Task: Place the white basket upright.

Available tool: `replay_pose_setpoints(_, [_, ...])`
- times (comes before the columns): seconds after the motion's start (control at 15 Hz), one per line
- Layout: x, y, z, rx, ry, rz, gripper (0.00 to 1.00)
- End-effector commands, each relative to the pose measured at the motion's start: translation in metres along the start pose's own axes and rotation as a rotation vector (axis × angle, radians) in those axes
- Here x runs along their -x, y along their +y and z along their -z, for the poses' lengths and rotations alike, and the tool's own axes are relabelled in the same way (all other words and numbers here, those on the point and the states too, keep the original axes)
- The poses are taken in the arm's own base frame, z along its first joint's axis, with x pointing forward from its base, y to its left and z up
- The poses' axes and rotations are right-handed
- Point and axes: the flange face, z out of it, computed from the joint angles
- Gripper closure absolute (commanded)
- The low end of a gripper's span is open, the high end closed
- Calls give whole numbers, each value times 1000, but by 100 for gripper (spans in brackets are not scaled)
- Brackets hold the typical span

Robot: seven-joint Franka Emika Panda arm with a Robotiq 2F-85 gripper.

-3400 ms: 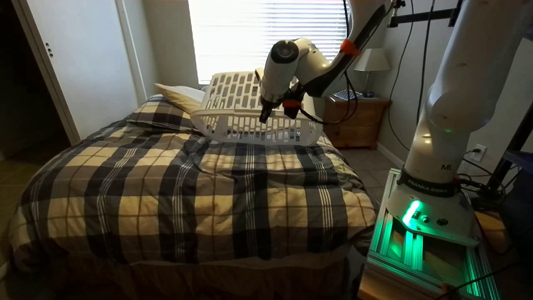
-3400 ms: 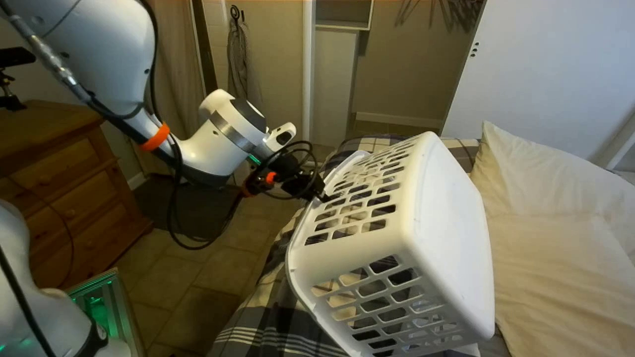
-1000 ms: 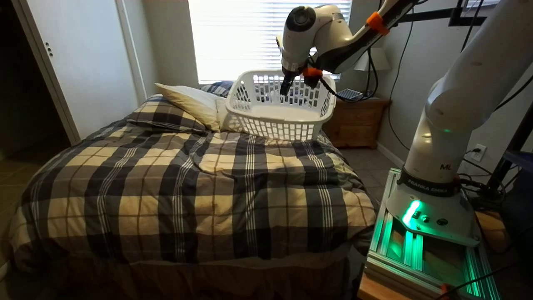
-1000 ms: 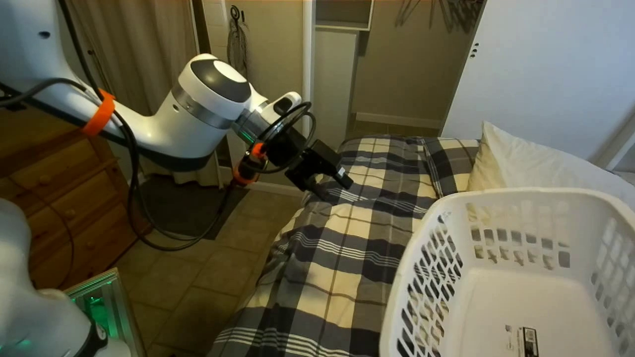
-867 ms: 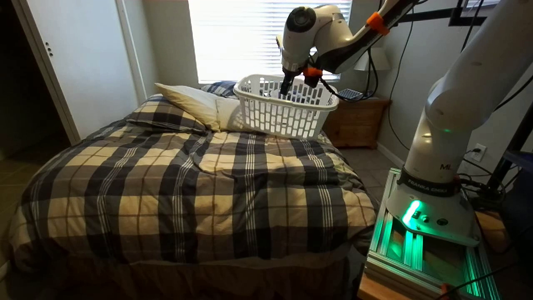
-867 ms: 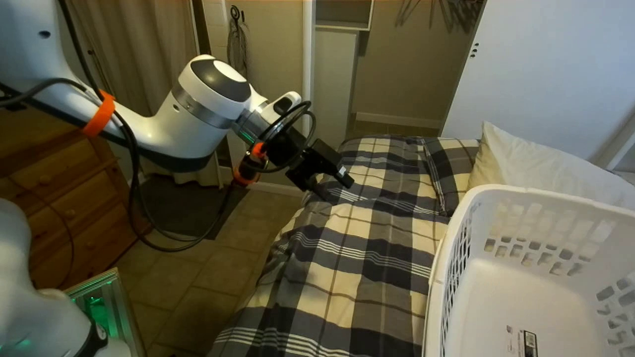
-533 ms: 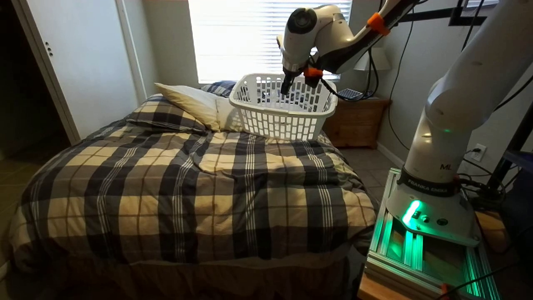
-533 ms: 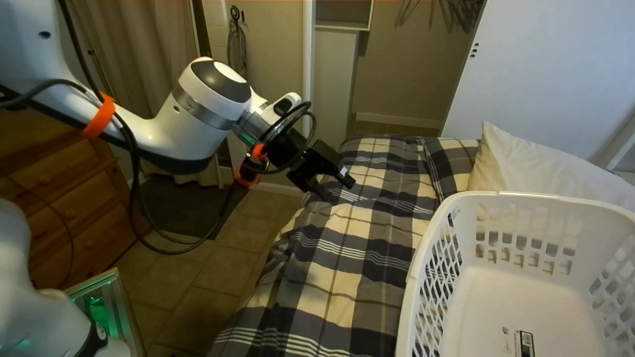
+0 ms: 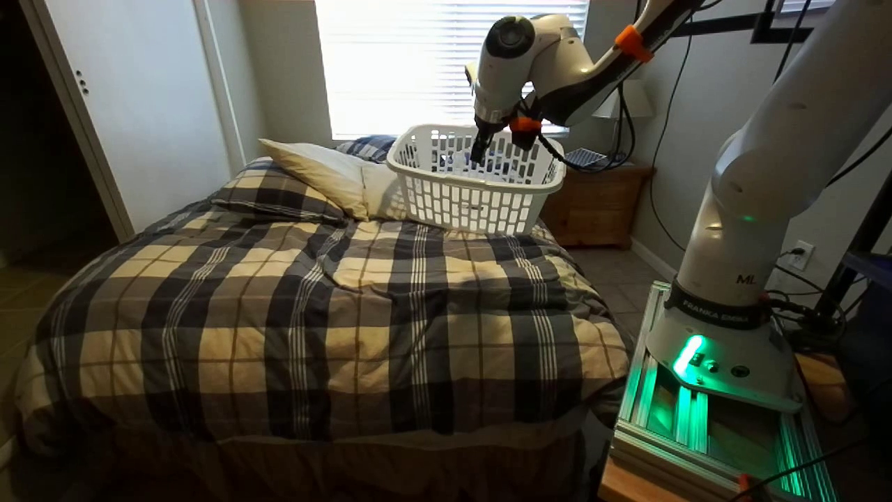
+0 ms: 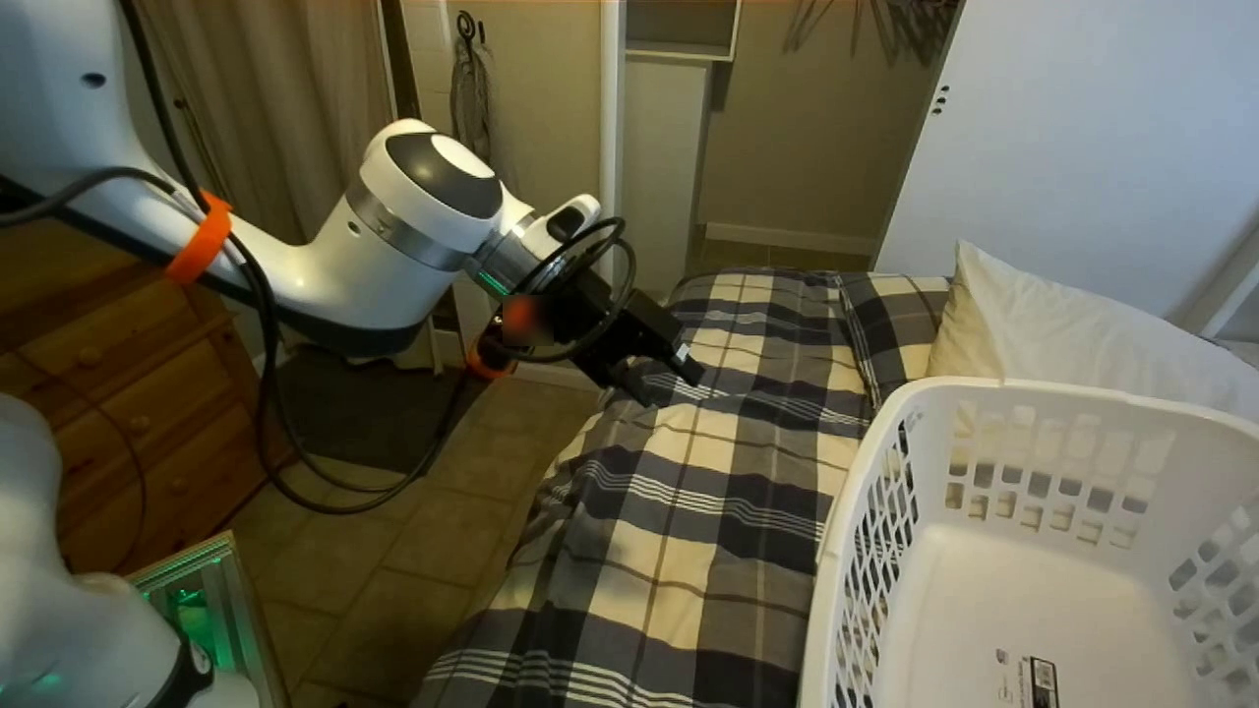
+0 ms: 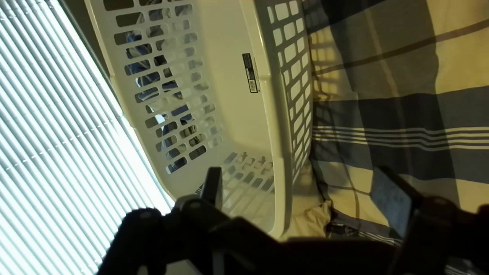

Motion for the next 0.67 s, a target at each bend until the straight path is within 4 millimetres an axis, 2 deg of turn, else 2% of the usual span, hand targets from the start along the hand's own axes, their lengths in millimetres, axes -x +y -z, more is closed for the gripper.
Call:
replay_pose_setpoints(0.0, [-5, 6, -11, 25, 1, -11, 0])
replay_pose_setpoints(0.6, [-2, 64, -127, -73, -111, -40, 0])
